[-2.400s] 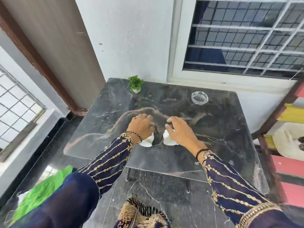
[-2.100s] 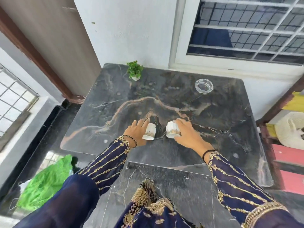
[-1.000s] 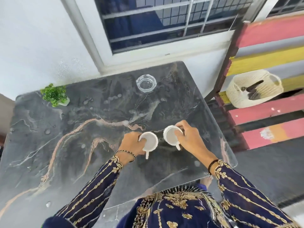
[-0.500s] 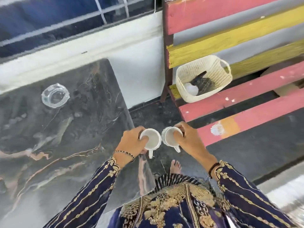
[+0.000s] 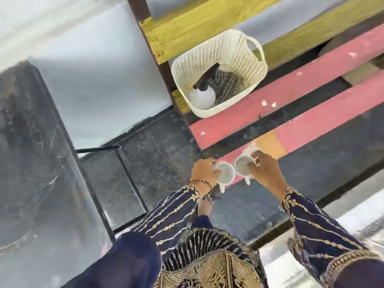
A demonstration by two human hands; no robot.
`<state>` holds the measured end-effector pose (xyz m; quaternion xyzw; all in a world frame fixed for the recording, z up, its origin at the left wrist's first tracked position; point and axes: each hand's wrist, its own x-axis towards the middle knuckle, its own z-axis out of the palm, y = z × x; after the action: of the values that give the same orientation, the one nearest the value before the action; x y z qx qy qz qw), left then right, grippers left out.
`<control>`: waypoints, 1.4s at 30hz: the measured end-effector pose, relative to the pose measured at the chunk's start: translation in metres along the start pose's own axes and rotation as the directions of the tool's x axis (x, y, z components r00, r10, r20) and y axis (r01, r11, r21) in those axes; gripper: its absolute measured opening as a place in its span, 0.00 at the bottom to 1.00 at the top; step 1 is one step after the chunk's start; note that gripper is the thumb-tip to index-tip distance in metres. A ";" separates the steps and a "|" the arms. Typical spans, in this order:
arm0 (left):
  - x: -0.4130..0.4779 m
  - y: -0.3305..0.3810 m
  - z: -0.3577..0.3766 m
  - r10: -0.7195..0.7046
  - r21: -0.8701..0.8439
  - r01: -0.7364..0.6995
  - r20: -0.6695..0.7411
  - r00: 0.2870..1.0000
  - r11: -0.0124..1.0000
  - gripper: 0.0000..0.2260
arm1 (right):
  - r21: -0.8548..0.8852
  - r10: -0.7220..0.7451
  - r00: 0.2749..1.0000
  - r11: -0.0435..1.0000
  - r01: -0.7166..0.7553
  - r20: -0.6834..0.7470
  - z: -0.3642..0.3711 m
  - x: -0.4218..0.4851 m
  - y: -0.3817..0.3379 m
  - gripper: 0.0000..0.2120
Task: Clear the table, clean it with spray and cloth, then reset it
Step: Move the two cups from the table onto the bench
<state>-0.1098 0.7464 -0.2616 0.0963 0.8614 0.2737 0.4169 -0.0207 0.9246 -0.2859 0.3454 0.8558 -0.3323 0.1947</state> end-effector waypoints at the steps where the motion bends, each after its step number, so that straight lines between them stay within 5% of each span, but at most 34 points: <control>1: 0.009 0.001 0.008 -0.014 -0.009 0.014 0.000 1.000 1.000 0.16 | 0.003 0.023 1.000 1.000 -0.023 -0.007 0.001 0.008 0.008 0.12; 18: 0.062 -0.002 0.060 -0.105 -0.070 0.106 0.017 0.994 0.992 0.18 | 0.103 0.133 0.991 0.986 -0.131 -0.012 0.007 0.046 0.042 0.14; 27: 0.032 0.009 0.039 -0.084 0.088 0.078 0.066 0.994 0.993 0.21 | -0.054 0.165 0.985 0.984 -0.168 -0.052 -0.021 0.016 0.010 0.19; 37: -0.036 0.002 -0.056 0.020 0.066 -0.014 -0.078 0.997 0.998 0.20 | -0.147 -0.025 0.999 0.989 0.019 -0.043 -0.031 -0.040 -0.092 0.17; 42: -0.089 -0.030 -0.119 0.007 -0.040 -0.014 -0.176 0.984 0.999 0.21 | -0.166 -0.268 0.963 0.949 0.270 0.034 -0.005 -0.077 -0.179 0.16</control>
<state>-0.1432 0.6401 -0.1586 0.0675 0.8886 0.3009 0.3396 -0.0971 0.7962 -0.1612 0.2061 0.9187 -0.2839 0.1812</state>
